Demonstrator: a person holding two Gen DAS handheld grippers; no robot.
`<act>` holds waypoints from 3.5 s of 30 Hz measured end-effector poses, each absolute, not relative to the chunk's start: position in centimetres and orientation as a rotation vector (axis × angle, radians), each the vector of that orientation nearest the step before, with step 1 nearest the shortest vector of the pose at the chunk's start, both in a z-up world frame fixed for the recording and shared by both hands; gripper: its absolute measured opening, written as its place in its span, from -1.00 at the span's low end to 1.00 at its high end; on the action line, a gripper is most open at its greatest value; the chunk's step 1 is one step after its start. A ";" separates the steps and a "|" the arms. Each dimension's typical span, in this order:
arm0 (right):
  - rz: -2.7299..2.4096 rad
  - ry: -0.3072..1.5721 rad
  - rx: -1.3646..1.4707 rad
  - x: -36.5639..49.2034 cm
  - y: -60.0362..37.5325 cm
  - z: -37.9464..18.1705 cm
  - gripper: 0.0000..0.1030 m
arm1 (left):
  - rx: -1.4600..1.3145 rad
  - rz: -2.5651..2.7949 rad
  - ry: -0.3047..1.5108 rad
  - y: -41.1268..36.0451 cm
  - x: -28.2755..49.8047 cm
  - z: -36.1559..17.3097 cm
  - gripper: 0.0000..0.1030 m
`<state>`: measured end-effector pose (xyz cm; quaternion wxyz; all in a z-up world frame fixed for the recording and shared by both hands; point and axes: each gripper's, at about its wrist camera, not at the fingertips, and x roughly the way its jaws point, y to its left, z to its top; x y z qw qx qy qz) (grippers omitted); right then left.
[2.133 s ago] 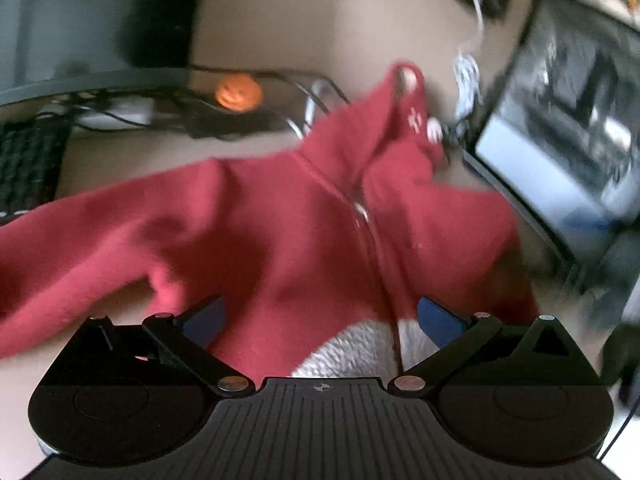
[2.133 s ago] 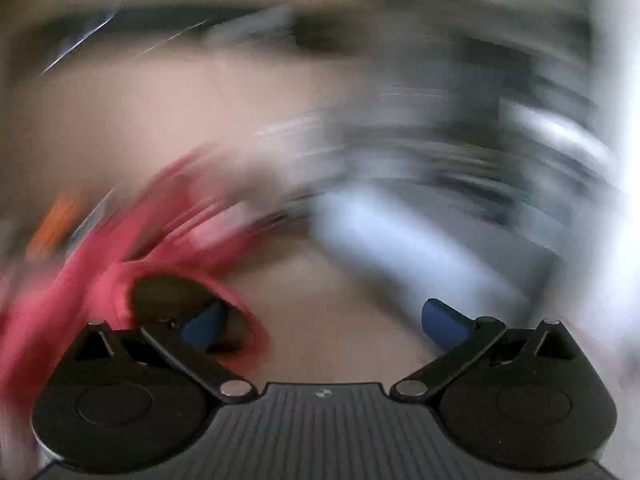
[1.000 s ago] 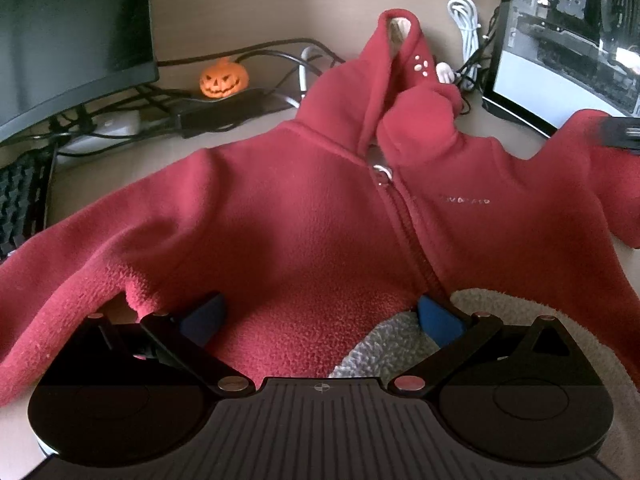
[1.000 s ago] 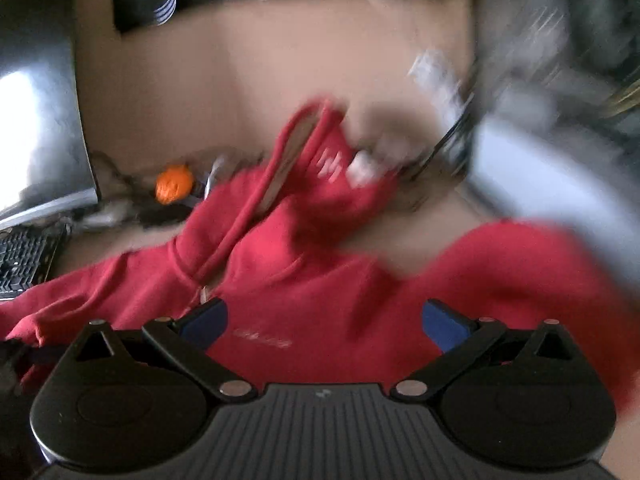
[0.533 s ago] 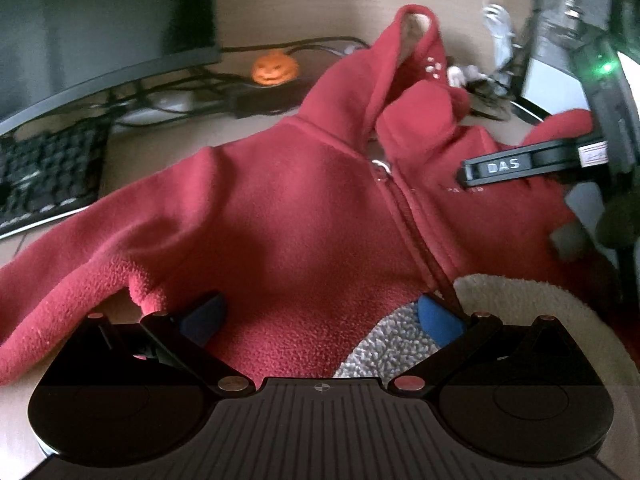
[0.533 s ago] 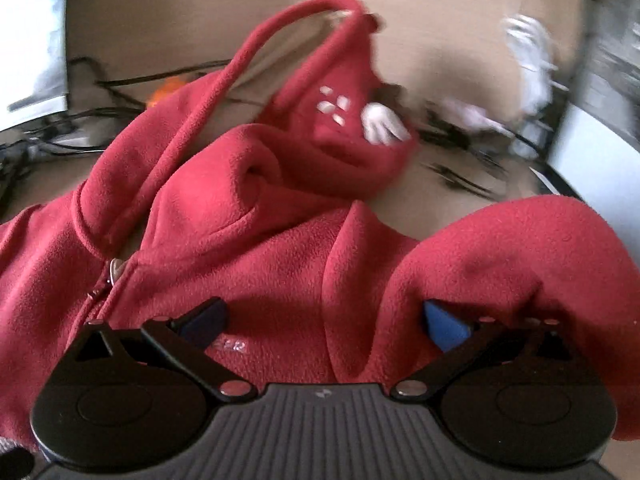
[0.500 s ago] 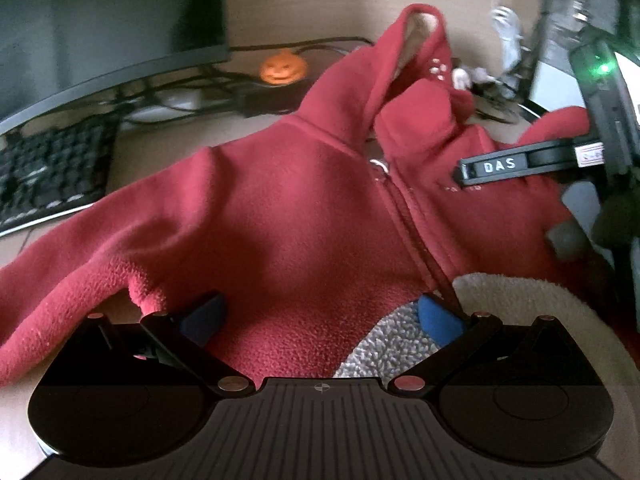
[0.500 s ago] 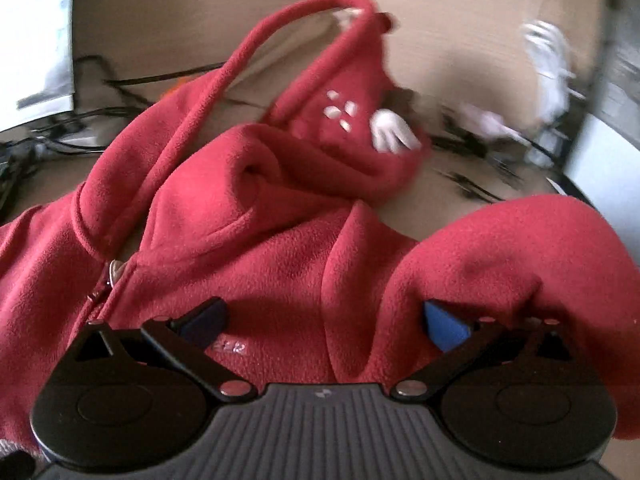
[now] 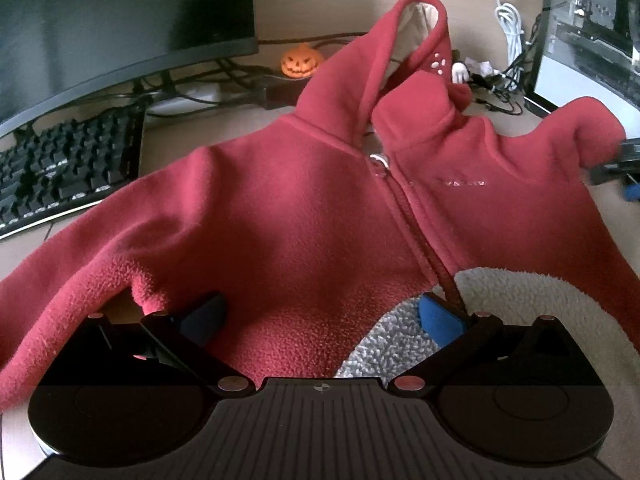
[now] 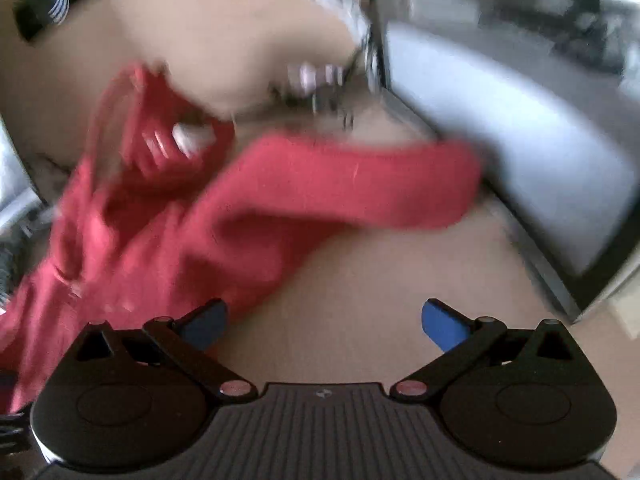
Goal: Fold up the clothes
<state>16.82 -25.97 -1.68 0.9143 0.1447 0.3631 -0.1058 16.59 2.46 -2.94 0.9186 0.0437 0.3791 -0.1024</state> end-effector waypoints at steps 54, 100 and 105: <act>-0.114 0.669 0.021 24.1 -28.1 1.7 1.00 | 0.104 -0.257 0.775 6.8 15.6 -2.8 1.00; 0.015 0.847 0.097 20.3 -29.1 -3.9 1.00 | 0.067 -0.270 0.803 -6.5 25.0 2.2 1.00; 0.040 0.794 0.162 18.2 -26.5 -1.5 1.00 | 0.016 -0.329 0.851 -1.2 19.3 2.9 1.00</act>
